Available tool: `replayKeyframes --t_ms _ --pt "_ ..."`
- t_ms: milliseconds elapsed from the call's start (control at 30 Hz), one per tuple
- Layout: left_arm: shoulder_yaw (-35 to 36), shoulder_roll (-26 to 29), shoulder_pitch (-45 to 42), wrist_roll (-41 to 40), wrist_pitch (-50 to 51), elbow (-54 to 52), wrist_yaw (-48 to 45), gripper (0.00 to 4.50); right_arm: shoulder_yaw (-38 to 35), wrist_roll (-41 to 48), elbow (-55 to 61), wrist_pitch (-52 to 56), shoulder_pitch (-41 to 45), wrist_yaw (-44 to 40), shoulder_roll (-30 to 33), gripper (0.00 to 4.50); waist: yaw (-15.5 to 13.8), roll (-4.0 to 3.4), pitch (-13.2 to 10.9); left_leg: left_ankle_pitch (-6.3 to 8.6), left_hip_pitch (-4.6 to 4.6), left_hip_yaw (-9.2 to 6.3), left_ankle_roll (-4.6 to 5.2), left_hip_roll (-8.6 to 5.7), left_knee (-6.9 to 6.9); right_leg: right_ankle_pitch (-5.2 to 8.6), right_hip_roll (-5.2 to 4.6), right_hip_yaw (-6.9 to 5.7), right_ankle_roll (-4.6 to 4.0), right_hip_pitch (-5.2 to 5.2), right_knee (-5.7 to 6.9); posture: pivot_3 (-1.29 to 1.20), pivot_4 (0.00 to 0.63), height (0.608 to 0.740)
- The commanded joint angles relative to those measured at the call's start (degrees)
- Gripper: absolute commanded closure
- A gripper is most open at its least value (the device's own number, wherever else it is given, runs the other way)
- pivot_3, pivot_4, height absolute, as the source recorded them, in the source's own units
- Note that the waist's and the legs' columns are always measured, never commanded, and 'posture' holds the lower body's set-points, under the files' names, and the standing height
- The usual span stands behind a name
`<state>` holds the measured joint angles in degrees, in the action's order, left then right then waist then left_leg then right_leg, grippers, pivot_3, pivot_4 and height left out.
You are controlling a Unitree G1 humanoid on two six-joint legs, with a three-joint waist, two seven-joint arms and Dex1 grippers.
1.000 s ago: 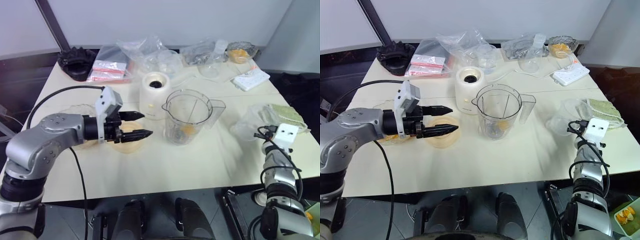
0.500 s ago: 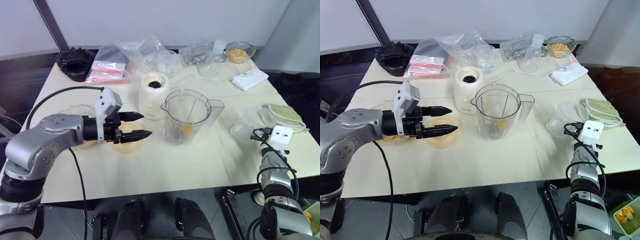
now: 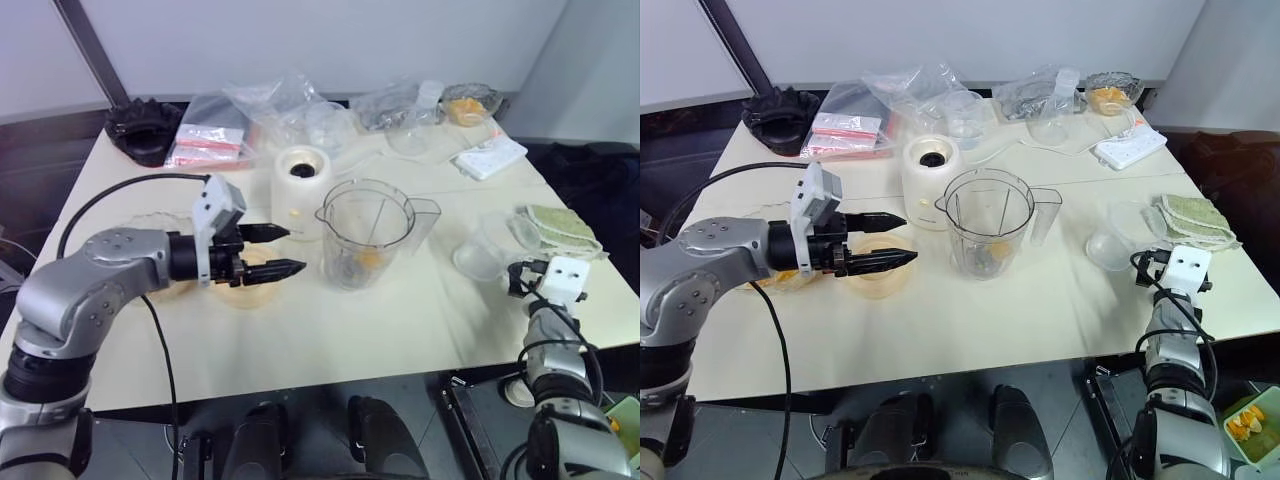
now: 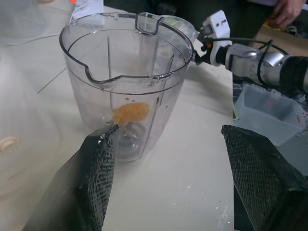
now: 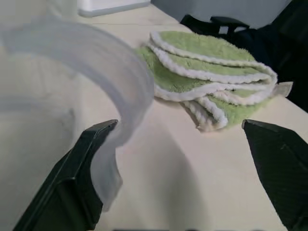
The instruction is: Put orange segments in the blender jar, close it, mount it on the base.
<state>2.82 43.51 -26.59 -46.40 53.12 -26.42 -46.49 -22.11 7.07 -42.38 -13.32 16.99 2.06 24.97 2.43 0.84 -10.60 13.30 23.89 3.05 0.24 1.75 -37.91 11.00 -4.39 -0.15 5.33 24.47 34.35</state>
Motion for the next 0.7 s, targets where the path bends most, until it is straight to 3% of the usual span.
replayKeyframes --t_ms 33,300,700 --pt "-0.18 -0.55 -0.14 -0.16 -0.66 -0.97 0.14 0.99 0.71 -0.31 6.53 1.73 -4.05 0.64 -1.61 0.09 0.02 0.01 0.01 0.00 0.00 0.00 0.00 0.00 0.00 0.00 -0.01 0.01 0.00 0.00 -0.01 0.00 0.150 0.740" --pt "-0.90 -0.79 -0.64 0.67 -1.39 0.95 -0.97 0.99 0.72 0.97 18.50 3.92 -10.57 -1.31 -3.26 0.09 0.08 0.00 0.00 0.01 -0.03 -0.09 -0.02 0.02 0.00 0.00 -0.07 0.01 -0.01 0.01 -0.03 0.00 0.150 0.740" --pt "-1.77 -1.57 -0.80 1.54 -1.89 1.21 -0.97 0.99 -0.08 1.15 13.52 5.42 -3.93 -2.59 0.44 0.09 0.06 -0.02 -0.01 0.01 0.02 -0.05 -0.02 0.01 0.01 -0.01 -0.13 0.02 -0.02 0.06 -0.07 0.00 0.150 0.740"
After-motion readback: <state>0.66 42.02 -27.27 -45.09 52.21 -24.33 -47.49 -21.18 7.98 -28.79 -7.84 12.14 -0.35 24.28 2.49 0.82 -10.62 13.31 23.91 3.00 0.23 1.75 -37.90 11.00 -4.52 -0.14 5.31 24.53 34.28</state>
